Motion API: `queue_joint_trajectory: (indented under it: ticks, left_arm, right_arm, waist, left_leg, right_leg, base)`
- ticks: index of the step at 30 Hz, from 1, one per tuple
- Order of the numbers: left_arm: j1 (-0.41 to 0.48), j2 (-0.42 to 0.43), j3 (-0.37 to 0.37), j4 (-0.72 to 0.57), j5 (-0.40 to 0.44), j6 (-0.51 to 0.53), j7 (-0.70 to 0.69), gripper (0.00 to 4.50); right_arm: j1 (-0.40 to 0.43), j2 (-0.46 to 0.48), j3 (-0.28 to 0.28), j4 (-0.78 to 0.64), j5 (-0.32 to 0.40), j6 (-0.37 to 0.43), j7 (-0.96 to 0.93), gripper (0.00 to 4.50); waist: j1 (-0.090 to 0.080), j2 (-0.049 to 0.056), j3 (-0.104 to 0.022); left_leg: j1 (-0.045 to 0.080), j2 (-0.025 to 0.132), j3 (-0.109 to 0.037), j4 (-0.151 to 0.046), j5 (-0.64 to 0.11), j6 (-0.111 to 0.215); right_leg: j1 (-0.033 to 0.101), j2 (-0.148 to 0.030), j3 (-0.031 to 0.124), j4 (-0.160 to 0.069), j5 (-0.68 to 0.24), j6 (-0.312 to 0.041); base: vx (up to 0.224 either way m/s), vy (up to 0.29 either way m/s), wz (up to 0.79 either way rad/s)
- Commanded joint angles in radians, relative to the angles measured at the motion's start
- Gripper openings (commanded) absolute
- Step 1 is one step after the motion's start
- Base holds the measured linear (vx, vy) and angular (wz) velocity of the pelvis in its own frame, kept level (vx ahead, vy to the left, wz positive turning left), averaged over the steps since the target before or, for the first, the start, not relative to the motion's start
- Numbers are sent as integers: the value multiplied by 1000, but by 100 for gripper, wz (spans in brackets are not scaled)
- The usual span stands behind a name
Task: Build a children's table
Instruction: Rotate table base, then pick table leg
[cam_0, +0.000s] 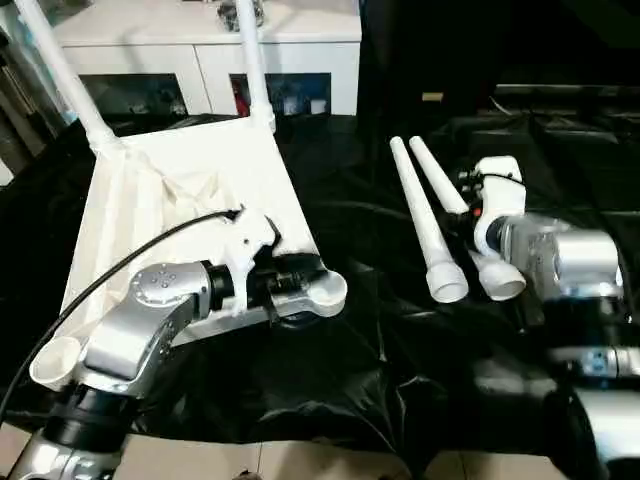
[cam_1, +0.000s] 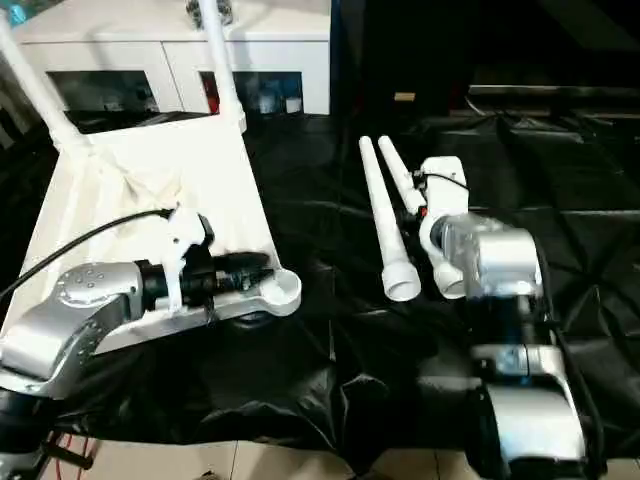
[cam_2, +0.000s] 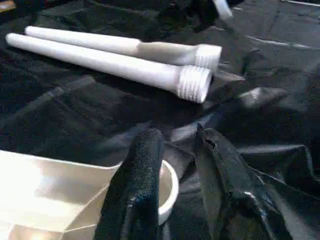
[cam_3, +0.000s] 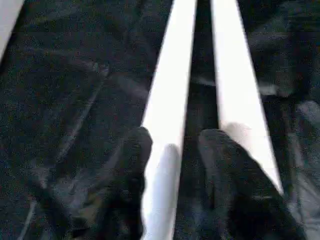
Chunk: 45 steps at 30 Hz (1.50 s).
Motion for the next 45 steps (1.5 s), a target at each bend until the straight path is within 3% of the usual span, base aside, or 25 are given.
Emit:
queue_joint_trajectory:
  ticks: [1, 4, 5, 6, 7, 8, 9, 10, 11, 14, 15, 16, 17, 18, 21, 29, 30, 31, 33, 36, 38, 40, 42, 45]
  left_arm:
    - [17, 12, -4, -7, 14, -14, -3, 178]
    - [9, 6, 22, -4, -4, -1, 14, 204]
    - [8, 4, 29, -5, -13, 8, 19, 211]
    - [13, 12, 33, -11, -27, 20, 9, 223]
    - [13, 12, 33, -11, -27, 20, 9, 223]
    - [14, 18, 35, -16, -39, 28, -8, 234]
    - [14, 20, 36, -19, -47, 35, -18, 245]
    - [12, 21, 35, -15, -46, 31, -23, 253]
    - [10, 21, 34, -10, -44, 28, -26, 261]
    - [-9, 3, 34, 56, 30, -76, 28, 285]
    - [-9, 3, 34, 56, 29, -75, 28, 292]
    - [-10, 3, 33, 47, 23, -69, 22, 292]
    - [-10, 3, 33, 47, 23, -69, 22, 310]
    - [-11, 2, 32, 33, 13, -61, 15, 310]
    - [-14, 2, 40, 5, -15, -45, 3, 310]
    - [-1, 28, 33, 24, -25, -46, -39, 310]
    - [-1, 28, 33, 24, -25, -46, -39, 315]
    - [-6, 39, 25, 23, -35, -29, -64, 315]
    - [-13, 47, 19, 32, -36, -19, -80, 318]
    - [-37, 71, -5, 83, -3, -54, -125, 318]
    - [-52, 75, -8, 108, 11, -75, -135, 318]
    - [-61, 72, -6, 121, 18, -89, -130, 318]
    - [-66, 72, -5, 134, 22, -95, -124, 318]
    - [-64, 72, -9, 141, 30, -100, -117, 318]
  right_arm:
    - [-20, -12, 5, 33, 11, 1, 18, 226]
    - [-67, -19, 2, 129, 16, -35, 39, 246]
    - [-80, -19, 1, 159, 14, -51, 36, 256]
    - [-111, -12, -6, 226, 9, -83, 21, 270]
    - [-111, -12, -6, 226, 9, -83, 21, 270]
    - [-132, -8, 0, 262, 6, -95, 28, 280]
    - [-144, -4, -1, 282, 10, -99, 37, 289]
    - [-154, 1, -2, 301, 15, -101, 49, 298]
    - [-160, 4, -4, 314, 19, -102, 56, 307]
    - [-203, 0, 49, 447, -21, -147, 88, 328]
    - [-208, -2, 59, 465, -27, -151, 96, 335]
    - [-214, -4, 72, 482, -36, -154, 107, 335]
    - [-214, -4, 72, 482, -36, -154, 107, 341]
    - [-221, -6, 82, 506, -43, -162, 119, 341]
    - [-248, 2, 106, 618, -83, -210, 99, 341]
    - [-269, 18, 124, 748, -95, -244, 138, 341]
    - [-269, 18, 124, 748, -95, -244, 138, 323]
    - [-280, 12, 116, 776, -102, -266, 114, 323]
    - [-287, 9, 108, 793, -103, -277, 101, 306]
    - [-302, 9, 113, 813, -109, -288, 108, 293]
    - [-307, 4, 117, 817, -114, -299, 108, 261]
    - [-308, 1, 109, 814, -109, -302, 105, 247]
    - [-311, 1, 96, 819, -100, -305, 103, 226]
    - [-309, 0, 73, 820, -75, -304, 109, 207]
  waist:
    - [5, -8, -74]
    - [10, -14, -72]
    - [12, -12, -73]
    - [13, 2, -74]
    - [10, -5, -74]
    - [11, -2, -73]
    - [9, -12, -74]
    - [11, -10, -75]
    - [11, -15, -73]
    - [11, -12, -74]
    - [12, -12, -75]
    - [13, -19, -75]
    - [16, -16, -76]
    - [15, -24, -77]
    - [16, -17, -77]
    - [18, -19, -73]
    - [19, -19, -72]
    - [16, -35, -71]
    - [19, -27, -71]
    - [16, -27, -67]
    - [15, -33, -68]
    - [17, -31, -70]
    - [16, -36, -70]
    - [19, -30, -72]
  left_leg:
    - [2, 5, 4, -55, -93, 29]
    - [5, 7, 5, -56, -115, 25]
    - [6, 7, 5, -56, -115, 24]
    - [7, 7, 4, -54, -117, 19]
    - [6, 5, 6, -54, -121, 17]
    - [6, 5, 6, -54, -123, 16]
    - [5, 6, 7, -54, -121, 18]
    - [5, 6, 6, -53, -118, 21]
    - [3, 7, 7, -54, -119, 25]
    - [2, 6, 6, -52, -119, 29]
    - [1, 6, 6, -52, -117, 28]
    - [1, 7, 7, -52, -112, 28]
    - [1, 9, 6, -51, -97, 30]
    - [0, 9, 7, -51, -93, 33]
    - [0, 11, 7, -49, -91, 33]
    - [-1, 12, 8, -50, -123, 34]
    - [0, 12, 8, -50, -129, 31]
    - [-1, 12, 10, -51, -130, 33]
    - [1, 12, 8, -51, -137, 26]
    - [3, 12, 9, -52, -166, 15]
    - [2, 11, 8, -52, -162, 16]
    - [3, 13, 7, -52, -156, 13]
    - [1, 13, 8, -52, -146, 13]
    - [-1, 12, 7, -50, -125, 19]
  right_leg:
    - [65, -50, 47, -66, -166, -197]
    - [62, -53, 47, -67, -204, -200]
    - [62, -53, 47, -68, -204, -199]
    - [61, -54, 47, -65, -202, -201]
    - [61, -51, 47, -67, -196, -203]
    - [60, -51, 47, -66, -192, -205]
    - [62, -49, 47, -65, -183, -207]
    - [62, -50, 46, -61, -179, -211]
    - [63, -50, 46, -64, -182, -209]
    - [63, -51, 45, -64, -186, -207]
    - [64, -51, 45, -63, -186, -207]
    - [65, -52, 46, -63, -179, -206]
    - [65, -55, 47, -58, -165, -211]
    - [65, -54, 46, -58, -161, -214]
    - [62, -57, 45, -53, -155, -233]
    - [61, -56, 45, -57, -199, -224]
    - [60, -56, 45, -58, -207, -222]
    - [60, -55, 45, -60, -215, -218]
    - [57, -57, 45, -59, -244, -217]
    - [54, -55, 46, -64, -281, -200]
    - [55, -55, 46, -63, -275, -193]
    - [56, -57, 47, -61, -268, -194]
    - [58, -57, 47, -59, -252, -198]
    - [59, -58, 47, -54, -217, -209]
  base:
    - [0, 0, 0]
    - [0, 0, 0]
    - [0, 0, 0]
    - [0, 0, 0]
    - [0, 0, 0]
    - [0, 0, 0]
    - [0, 0, 0]
    - [0, 0, 0]
    - [0, 0, 0]
    - [0, 0, 0]
    - [0, 0, 0]
    - [0, 0, 0]
    - [0, 0, 0]
    - [0, 0, 0]
    - [0, 0, 0]
    - [0, 0, 0]
    - [0, 0, 0]
    - [0, 0, 0]
    - [0, 0, 0]
    - [0, 0, 0]
    - [0, 0, 0]
    - [0, 0, 0]
    - [0, 0, 0]
    - [0, 0, 0]
